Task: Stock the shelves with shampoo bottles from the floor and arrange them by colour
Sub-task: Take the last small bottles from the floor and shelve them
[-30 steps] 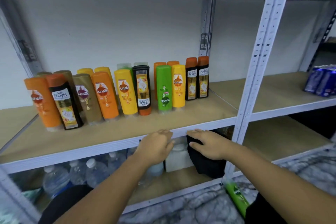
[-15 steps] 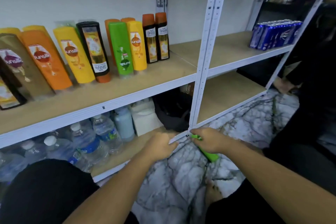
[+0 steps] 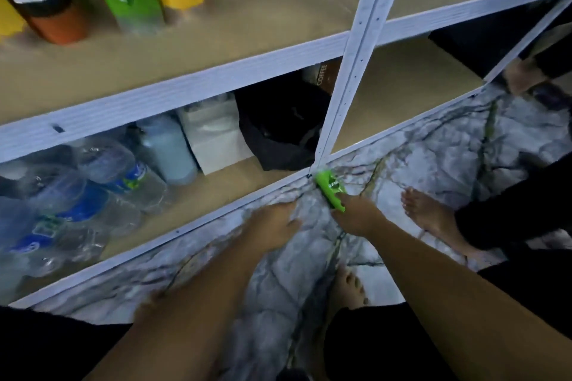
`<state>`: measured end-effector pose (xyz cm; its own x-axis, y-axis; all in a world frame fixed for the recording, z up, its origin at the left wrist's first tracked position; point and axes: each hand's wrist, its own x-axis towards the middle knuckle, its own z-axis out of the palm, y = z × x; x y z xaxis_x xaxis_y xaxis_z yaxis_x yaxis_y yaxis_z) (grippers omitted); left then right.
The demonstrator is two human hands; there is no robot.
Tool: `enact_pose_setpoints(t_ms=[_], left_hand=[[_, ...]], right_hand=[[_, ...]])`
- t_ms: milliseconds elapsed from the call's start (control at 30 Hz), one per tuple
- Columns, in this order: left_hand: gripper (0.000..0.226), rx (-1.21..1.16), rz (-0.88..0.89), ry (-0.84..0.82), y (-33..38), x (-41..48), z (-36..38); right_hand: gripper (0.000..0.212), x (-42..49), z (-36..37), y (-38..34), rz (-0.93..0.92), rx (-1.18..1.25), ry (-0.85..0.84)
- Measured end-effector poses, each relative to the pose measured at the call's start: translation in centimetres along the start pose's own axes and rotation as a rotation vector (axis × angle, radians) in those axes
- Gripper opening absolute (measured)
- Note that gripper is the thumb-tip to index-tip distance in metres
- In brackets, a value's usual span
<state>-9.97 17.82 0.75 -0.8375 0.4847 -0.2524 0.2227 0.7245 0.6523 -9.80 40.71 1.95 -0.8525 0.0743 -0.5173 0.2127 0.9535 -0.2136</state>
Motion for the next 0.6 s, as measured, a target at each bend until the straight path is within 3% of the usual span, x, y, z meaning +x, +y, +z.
enact_pose_setpoints(t_ms=[300,600], left_hand=[[0.048,-0.026,-0.155,-0.094,-6.7,5.5,3.6],[0.050,-0.051,-0.179,-0.079,-10.0,4.2,4.4]], right_hand=[[0.077,11.6,4.6,3.5,0.180,0.090,-0.004],[0.104,15.4,4.4,4.6,0.025,0.029,-0.040]])
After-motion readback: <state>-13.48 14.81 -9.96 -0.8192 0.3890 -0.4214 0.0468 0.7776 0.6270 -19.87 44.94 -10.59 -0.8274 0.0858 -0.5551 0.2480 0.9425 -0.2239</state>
